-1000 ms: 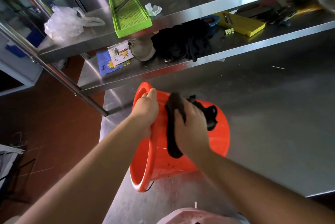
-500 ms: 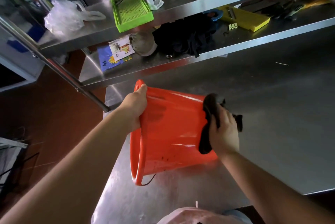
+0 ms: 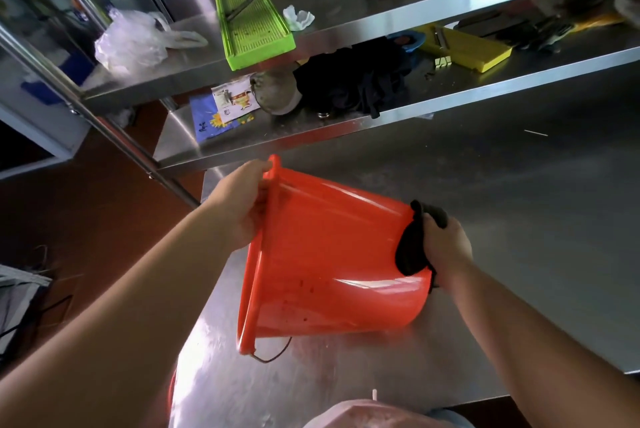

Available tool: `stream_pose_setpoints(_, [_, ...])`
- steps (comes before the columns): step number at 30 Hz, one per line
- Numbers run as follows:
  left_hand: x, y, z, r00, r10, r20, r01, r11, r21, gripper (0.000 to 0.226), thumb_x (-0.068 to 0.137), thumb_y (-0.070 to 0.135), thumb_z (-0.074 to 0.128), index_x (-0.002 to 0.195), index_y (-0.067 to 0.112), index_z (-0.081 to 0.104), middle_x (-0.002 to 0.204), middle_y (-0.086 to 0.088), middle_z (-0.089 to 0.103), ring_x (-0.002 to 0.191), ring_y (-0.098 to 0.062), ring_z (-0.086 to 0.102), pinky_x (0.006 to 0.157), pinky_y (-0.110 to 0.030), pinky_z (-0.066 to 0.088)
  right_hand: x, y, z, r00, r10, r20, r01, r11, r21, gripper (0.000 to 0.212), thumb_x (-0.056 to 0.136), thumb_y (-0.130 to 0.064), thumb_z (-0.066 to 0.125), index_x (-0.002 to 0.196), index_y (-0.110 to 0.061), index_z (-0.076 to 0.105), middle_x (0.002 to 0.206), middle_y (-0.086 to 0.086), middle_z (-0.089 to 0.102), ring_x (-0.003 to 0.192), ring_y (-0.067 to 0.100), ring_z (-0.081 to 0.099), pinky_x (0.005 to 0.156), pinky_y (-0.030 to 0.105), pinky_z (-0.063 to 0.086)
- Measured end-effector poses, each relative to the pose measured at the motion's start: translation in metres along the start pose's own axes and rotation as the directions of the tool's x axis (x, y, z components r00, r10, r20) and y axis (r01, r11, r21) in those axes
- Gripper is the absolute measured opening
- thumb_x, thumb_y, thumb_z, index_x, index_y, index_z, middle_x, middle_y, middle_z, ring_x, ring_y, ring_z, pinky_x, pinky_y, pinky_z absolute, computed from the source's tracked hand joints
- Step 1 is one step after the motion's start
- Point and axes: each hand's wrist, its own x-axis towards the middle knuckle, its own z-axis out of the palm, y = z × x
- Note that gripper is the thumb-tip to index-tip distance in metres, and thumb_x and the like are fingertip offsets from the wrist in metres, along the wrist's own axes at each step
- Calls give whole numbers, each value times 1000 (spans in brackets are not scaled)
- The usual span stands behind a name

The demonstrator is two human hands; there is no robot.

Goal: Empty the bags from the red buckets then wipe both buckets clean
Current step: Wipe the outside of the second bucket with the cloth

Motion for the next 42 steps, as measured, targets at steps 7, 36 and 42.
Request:
stream_pose_setpoints(7, [-12, -30, 15, 996, -57, 66, 48, 992, 119, 50, 98, 57, 64, 131, 19, 70, 102, -8, 81, 88, -26, 80, 79, -45, 66, 21, -9, -7, 1000, 9, -26, -10, 1000, -22, 38, 91, -41, 54, 123, -22, 61, 107, 9, 69, 98, 33, 65, 81, 38, 52])
stream_pose_setpoints(36, [4, -8, 48, 997, -82, -12, 83, 989, 125, 70, 96, 69, 58, 134, 10, 64, 59, -2, 71, 51, -22, 72, 53, -38, 61, -32, 15, -20, 944, -330, -26, 317, 924, -213, 39, 99, -29, 54, 137, -25, 53, 130, 10, 62, 117, 34, 59, 94, 40, 46])
stream_pose_setpoints(42, [9, -14, 42, 991, -77, -106, 98, 973, 209, 78, 82, 83, 56, 126, 19, 71, 106, -5, 78, 95, -31, 75, 97, -52, 58, -32, 31, -16, 1000, 8, -20, -8, 1000, -5, 33, 95, -52, 48, 126, -41, 44, 101, -2, 60, 94, 26, 60, 84, 39, 47])
